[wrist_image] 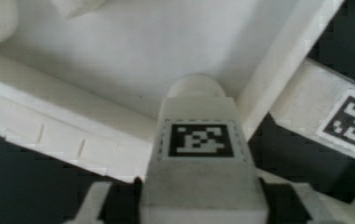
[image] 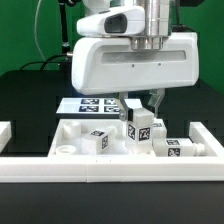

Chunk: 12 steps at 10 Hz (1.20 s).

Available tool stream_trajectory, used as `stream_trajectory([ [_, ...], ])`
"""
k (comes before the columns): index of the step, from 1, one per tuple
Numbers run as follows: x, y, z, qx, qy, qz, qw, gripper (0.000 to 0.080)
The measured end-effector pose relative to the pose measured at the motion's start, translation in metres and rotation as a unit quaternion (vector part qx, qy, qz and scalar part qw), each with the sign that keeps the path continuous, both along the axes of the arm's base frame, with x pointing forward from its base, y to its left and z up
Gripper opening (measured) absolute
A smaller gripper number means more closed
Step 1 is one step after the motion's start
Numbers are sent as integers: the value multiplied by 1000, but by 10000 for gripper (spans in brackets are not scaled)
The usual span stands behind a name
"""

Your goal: Assemble one leg

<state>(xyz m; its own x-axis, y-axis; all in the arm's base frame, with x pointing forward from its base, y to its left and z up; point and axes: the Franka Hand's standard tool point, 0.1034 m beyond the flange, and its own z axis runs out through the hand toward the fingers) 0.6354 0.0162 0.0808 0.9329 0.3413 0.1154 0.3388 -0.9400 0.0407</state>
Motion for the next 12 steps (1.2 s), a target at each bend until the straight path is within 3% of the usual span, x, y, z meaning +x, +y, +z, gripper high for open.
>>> stream_trajectory([
  [2,0,1,0,14,-1,-101,995,291],
  [5,1,6,0,42,-4,-263,964,291],
  [9,-2,8,-1,65,5,-453,889,291],
  [12,-3,13,-2,79,11,-582,809,291],
])
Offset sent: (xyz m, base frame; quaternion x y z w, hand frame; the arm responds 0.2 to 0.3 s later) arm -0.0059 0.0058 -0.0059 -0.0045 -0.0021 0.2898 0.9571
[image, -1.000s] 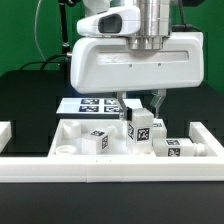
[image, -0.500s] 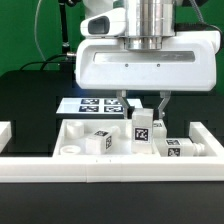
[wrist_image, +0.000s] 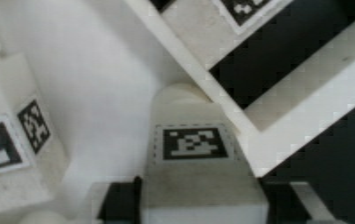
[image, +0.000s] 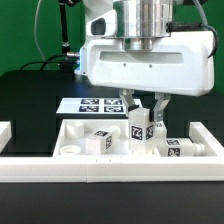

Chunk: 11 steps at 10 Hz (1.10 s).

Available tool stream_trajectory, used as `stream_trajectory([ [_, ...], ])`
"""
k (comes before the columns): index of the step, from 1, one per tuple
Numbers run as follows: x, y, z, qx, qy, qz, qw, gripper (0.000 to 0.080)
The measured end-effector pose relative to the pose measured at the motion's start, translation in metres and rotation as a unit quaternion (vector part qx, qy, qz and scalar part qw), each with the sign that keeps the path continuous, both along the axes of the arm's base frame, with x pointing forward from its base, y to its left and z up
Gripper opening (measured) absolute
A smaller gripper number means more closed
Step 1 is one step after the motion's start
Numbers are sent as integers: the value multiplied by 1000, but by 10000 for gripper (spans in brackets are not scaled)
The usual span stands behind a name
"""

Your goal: Assemble one leg

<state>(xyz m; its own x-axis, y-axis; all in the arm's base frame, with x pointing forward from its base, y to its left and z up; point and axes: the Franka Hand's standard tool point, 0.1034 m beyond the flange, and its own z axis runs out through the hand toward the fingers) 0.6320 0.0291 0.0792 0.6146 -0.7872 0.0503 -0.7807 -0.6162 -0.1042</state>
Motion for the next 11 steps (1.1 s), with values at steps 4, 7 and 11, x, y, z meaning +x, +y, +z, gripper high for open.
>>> stream_trajectory([
  [4,0,1,0,5,5,-46,999,291],
  [7,0,1,1,-4,5,35,999,630],
  [11,0,-1,1,-25,-1,220,975,649],
])
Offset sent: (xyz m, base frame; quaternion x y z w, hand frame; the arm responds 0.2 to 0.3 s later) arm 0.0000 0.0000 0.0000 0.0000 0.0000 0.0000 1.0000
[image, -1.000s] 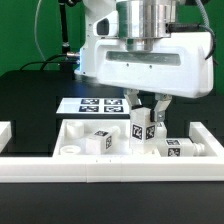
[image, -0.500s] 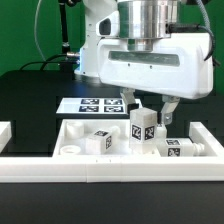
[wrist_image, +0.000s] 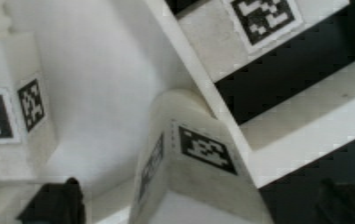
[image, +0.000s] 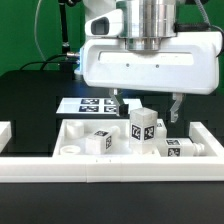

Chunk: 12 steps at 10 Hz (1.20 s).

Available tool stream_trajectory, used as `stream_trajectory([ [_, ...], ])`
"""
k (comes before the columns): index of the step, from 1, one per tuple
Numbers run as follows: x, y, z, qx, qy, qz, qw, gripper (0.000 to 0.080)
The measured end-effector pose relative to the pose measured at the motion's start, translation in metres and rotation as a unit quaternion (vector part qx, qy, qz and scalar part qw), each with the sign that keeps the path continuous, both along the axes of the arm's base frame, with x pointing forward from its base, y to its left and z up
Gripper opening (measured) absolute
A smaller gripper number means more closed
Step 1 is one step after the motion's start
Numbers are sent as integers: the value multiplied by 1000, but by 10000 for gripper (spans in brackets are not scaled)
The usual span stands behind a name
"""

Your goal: Assemble one leg

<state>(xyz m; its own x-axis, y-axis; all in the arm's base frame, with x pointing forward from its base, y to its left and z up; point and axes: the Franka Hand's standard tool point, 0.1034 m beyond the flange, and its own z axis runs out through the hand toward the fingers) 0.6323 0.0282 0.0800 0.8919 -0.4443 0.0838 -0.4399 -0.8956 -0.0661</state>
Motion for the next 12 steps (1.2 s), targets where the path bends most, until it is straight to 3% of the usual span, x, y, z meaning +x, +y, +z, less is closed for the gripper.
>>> stream_trajectory([
  [4,1,-5,1,-24,-5,201,979,649],
  [9,1,-5,-3,-58,-2,424,904,649],
  [11,1,-6,-4,-65,0,459,886,649],
  [12,1,-6,-4,-65,0,460,886,511],
])
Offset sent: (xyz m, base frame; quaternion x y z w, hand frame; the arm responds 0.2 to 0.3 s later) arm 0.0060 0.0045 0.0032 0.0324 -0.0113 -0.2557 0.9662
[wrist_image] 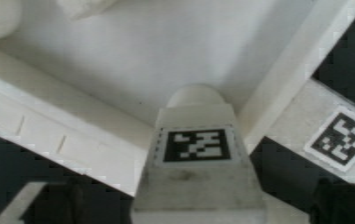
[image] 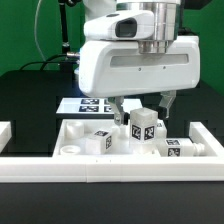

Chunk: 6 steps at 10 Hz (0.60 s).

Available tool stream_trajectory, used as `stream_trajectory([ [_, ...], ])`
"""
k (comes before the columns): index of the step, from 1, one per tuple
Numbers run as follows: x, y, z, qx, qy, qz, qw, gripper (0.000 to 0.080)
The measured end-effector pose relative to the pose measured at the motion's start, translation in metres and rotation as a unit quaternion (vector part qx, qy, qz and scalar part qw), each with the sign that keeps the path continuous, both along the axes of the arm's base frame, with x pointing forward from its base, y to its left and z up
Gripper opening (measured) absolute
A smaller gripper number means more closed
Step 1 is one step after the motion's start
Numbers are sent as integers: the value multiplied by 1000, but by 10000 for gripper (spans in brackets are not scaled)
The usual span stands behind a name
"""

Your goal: Assemble one leg

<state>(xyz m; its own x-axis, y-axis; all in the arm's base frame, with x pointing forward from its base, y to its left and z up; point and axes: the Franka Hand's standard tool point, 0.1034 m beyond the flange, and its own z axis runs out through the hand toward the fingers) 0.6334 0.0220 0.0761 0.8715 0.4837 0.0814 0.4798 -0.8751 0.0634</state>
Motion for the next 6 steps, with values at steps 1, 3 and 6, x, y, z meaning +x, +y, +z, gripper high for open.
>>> stream_trajectory([
  [1,0,0,0,1,0,-8,1000,511],
  [3,0,0,0,2,0,-15,1000,287],
  [6,0,1,-1,14,-1,-127,992,287],
])
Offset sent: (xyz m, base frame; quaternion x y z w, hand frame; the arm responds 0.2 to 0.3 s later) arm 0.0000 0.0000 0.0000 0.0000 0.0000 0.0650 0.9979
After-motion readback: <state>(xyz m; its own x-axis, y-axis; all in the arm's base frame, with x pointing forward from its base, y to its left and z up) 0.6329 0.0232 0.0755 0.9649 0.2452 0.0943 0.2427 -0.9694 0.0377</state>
